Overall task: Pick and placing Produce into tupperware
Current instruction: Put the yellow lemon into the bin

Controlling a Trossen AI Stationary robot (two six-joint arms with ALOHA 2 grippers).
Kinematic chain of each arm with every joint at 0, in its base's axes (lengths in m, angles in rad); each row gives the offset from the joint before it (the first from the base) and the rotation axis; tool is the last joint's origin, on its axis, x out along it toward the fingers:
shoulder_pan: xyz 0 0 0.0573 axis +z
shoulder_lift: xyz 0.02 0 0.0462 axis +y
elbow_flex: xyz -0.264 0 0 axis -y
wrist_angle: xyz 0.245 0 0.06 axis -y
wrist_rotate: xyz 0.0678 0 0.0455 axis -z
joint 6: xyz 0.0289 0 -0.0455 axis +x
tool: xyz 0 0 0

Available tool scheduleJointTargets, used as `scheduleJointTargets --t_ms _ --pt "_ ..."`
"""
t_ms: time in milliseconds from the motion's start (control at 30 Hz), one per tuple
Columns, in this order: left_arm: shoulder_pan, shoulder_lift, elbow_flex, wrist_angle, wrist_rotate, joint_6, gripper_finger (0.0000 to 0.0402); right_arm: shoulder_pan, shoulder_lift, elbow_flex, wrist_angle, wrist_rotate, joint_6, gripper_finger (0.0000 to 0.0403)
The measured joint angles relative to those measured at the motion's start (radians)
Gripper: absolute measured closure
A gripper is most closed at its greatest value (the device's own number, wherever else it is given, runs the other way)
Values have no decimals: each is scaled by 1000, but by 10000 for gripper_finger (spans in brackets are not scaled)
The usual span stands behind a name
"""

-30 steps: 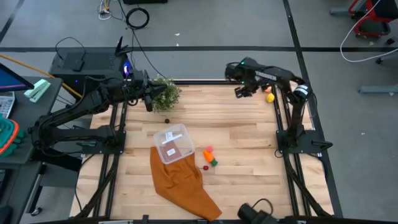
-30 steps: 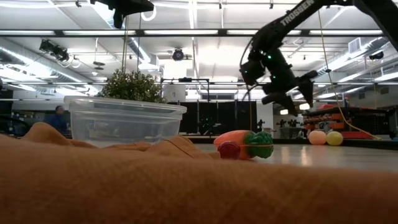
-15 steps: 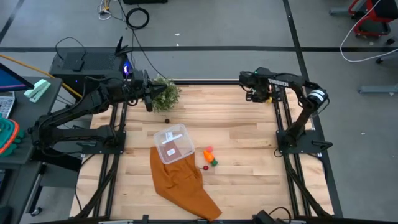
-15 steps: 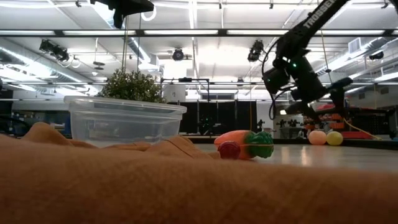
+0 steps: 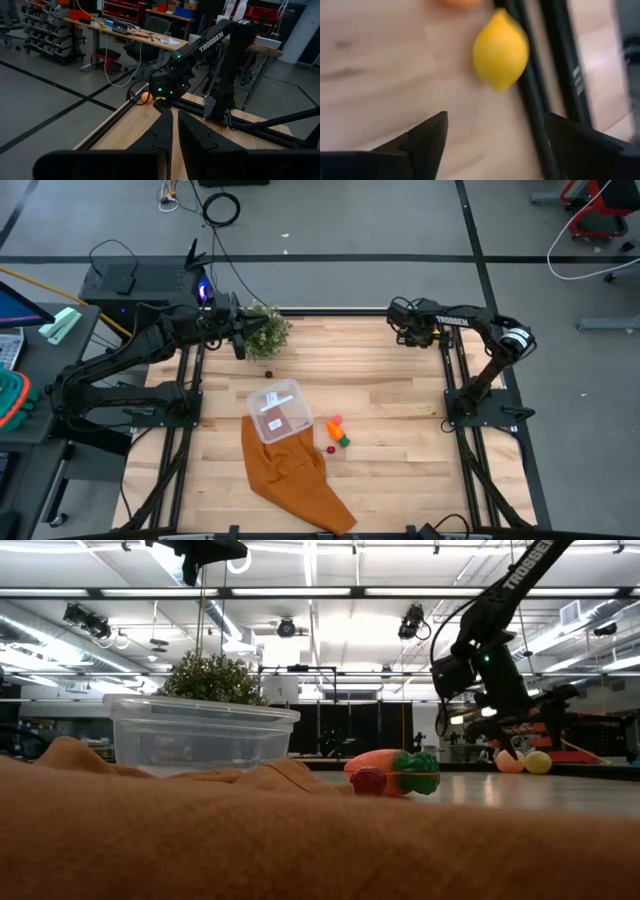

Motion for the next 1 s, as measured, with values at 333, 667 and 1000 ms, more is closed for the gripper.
scheduleJointTargets --t_ms 333,667,1000 --pt "0 0 0 0 0 0 376 -10 3 4 24 116 42 55" --pt "0 0 0 0 0 -5 368 -67 32 4 60 133 126 57" --pt "0 0 0 -5 0 -5 377 -102 32 -9 147 128 127 57"
